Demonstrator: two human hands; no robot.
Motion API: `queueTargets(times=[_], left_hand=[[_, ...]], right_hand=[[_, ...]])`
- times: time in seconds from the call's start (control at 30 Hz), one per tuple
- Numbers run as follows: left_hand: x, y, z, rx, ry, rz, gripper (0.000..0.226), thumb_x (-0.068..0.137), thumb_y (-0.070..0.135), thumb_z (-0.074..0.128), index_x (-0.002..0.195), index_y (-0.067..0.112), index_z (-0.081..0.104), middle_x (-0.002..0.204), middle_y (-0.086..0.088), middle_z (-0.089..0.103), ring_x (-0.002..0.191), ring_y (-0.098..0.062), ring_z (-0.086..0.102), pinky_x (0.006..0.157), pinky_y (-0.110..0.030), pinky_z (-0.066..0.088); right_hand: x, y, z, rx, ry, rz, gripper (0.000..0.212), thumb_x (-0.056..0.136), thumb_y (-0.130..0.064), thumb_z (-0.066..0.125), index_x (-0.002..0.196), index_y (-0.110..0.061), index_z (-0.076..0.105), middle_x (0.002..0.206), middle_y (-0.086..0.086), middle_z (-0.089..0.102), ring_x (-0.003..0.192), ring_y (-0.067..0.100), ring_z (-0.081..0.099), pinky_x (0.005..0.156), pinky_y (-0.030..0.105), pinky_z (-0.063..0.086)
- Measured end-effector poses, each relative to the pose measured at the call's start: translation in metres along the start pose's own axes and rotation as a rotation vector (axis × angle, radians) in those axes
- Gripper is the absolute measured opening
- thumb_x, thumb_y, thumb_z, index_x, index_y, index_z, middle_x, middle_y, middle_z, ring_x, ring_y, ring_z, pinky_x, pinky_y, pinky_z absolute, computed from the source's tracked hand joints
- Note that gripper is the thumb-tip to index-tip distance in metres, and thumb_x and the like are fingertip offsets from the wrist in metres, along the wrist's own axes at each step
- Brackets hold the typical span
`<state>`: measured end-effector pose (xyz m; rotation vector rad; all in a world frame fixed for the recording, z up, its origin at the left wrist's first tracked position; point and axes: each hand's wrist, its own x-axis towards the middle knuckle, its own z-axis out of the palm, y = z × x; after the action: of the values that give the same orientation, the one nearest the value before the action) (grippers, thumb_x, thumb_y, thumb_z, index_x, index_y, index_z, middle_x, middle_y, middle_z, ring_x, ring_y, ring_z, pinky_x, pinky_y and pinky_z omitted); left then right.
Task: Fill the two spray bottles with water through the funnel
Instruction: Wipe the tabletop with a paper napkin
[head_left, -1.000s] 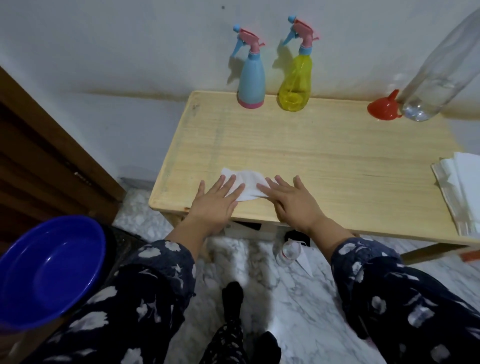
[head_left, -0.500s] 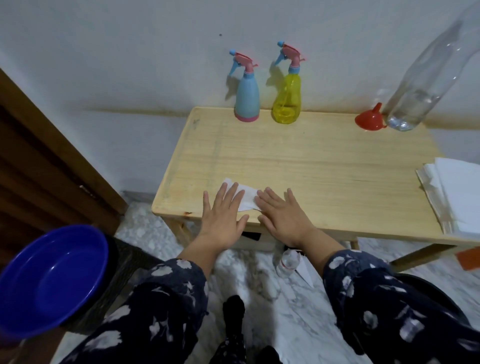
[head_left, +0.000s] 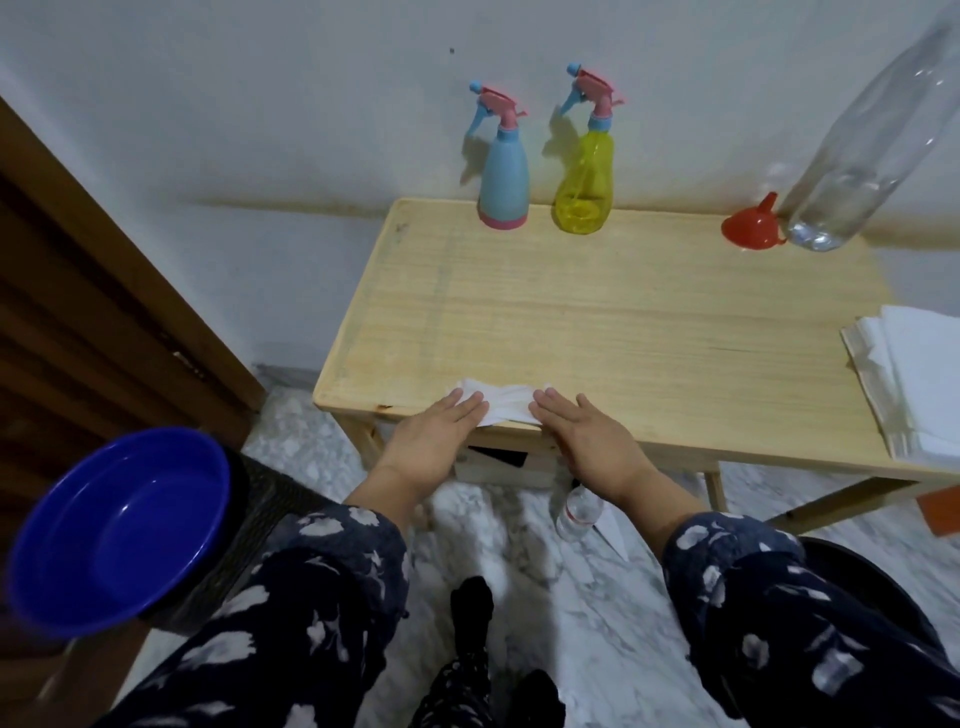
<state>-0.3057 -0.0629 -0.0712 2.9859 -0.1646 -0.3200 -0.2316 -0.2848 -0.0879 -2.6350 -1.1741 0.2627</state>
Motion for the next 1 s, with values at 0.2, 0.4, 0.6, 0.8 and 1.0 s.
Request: queueTargets(times=[0.2,0.4,0.6,0.8,1.0], left_hand=[[-0.001,0.005,-0.012,-0.265,0.046,-0.086,0.046,0.102,0.014,0.043,0.146,0.024,0.040,0.154,0.001,0.035,0.143,-0.016,0.030,0.117,-0.030,0.024],[0.047,0.017,-0.044,-0.380,0.158,-0.102,0.041,0.101,0.036,0.040,0.139,0.027,0.050,0.141,0.004,0.052,0.130,-0.017,0.047,0.101,-0.023,0.033],[0.136,0.034,-0.077,-0.496,0.304,-0.096,0.043,0.100,0.011,0.039,0.140,0.025,0.048,0.146,0.006,0.046,0.134,-0.014,0.042,0.102,-0.018,0.030],[0.234,0.031,-0.079,-0.404,0.321,0.016,0.055,0.099,-0.003,0.031,0.150,0.019,0.034,0.158,0.005,0.026,0.145,-0.009,0.022,0.111,-0.015,0.012],[0.310,0.019,-0.057,-0.141,0.180,0.074,0.047,0.099,0.022,0.035,0.147,0.022,0.039,0.156,0.007,0.030,0.145,-0.010,0.021,0.115,-0.032,0.017]], right_hand=[[-0.012,0.000,-0.015,0.148,0.100,0.048,0.084,0.077,0.022,0.037,0.146,-0.025,0.036,0.155,-0.001,0.031,0.143,0.015,0.030,0.118,0.029,0.022],[0.015,0.016,-0.053,0.378,0.391,0.163,0.061,0.076,0.017,0.040,0.121,-0.014,0.067,0.124,0.010,0.065,0.116,0.025,0.060,0.095,0.017,0.038],[0.054,0.074,-0.100,0.306,0.481,0.314,0.051,0.080,0.012,0.042,0.119,-0.010,0.067,0.123,0.010,0.066,0.117,0.023,0.060,0.096,0.014,0.035],[0.113,0.149,-0.111,0.200,0.444,0.350,0.050,0.081,0.008,0.043,0.120,-0.013,0.066,0.130,0.013,0.061,0.125,0.025,0.055,0.104,0.035,0.043],[0.146,0.202,-0.103,0.178,0.266,0.424,0.043,0.089,-0.006,0.046,0.128,-0.018,0.060,0.141,0.005,0.052,0.141,0.019,0.034,0.118,0.040,0.019]])
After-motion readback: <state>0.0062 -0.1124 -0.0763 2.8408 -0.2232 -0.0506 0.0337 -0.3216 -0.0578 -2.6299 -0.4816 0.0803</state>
